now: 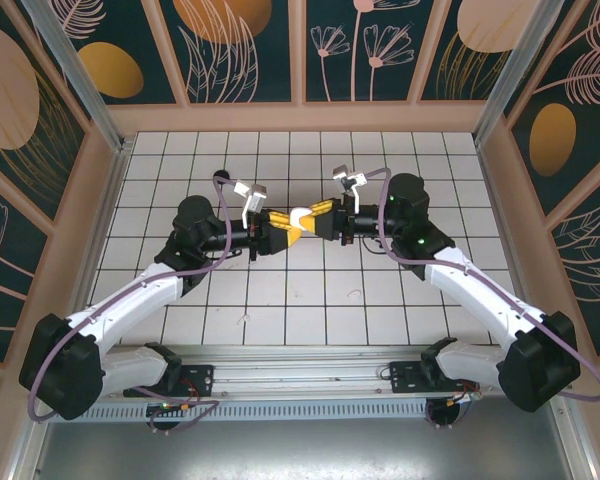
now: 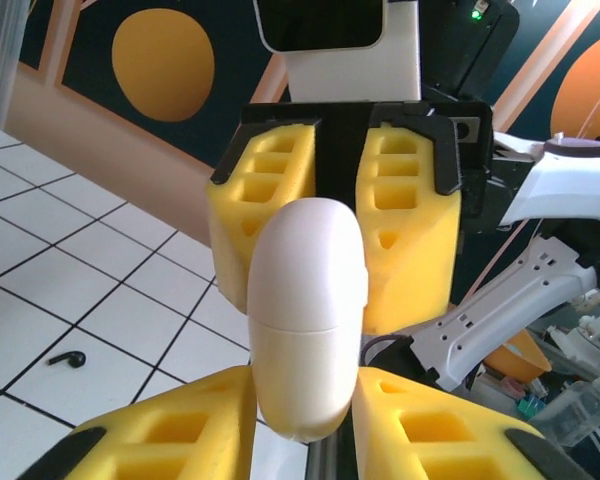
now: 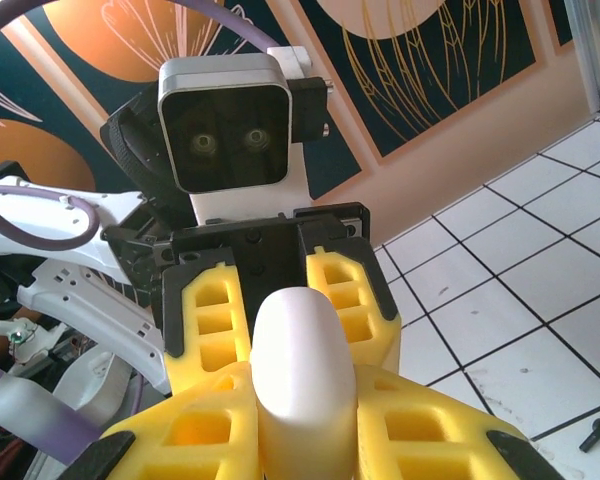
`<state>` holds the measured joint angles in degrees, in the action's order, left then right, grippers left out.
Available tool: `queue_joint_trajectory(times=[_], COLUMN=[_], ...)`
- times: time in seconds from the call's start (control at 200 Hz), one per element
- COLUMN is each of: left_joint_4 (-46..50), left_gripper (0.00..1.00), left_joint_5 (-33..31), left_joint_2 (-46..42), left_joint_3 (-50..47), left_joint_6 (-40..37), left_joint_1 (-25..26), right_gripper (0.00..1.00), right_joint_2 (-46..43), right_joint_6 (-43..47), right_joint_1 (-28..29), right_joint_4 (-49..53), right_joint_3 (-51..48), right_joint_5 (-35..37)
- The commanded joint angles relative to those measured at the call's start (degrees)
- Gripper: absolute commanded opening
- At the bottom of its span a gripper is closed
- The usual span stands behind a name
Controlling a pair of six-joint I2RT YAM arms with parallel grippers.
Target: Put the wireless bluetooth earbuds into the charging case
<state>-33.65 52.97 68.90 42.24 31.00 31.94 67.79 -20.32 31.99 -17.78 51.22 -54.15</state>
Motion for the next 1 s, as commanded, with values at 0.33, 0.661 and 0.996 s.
queue_joint_trajectory(times=[0.33, 0.661, 0.996], left_joint_4=[-4.8, -5.0, 2.0], left_gripper=[0.34, 0.10, 0.01], left_joint_5=[0.8, 0.7, 0.4], left_joint_2=[-0.3, 0.1, -3.3], left_joint_3=[0.9, 0.7, -1.3], left_joint_6=[1.4, 1.2, -13.0], left_joint_1=[0.3, 0.2, 0.3], right_gripper=[0.11, 0.12, 0.29], right_joint_2=[-1.5, -1.2, -0.3], right_joint_6=[-0.3, -0.3, -0.5], right_joint_1=[0.2, 1.0, 0.8], right_joint_4=[-3.3, -2.8, 1.0], right_joint_3=[-0.8, -0.4, 0.6], right_joint_5=[-2.3, -2.5, 5.0])
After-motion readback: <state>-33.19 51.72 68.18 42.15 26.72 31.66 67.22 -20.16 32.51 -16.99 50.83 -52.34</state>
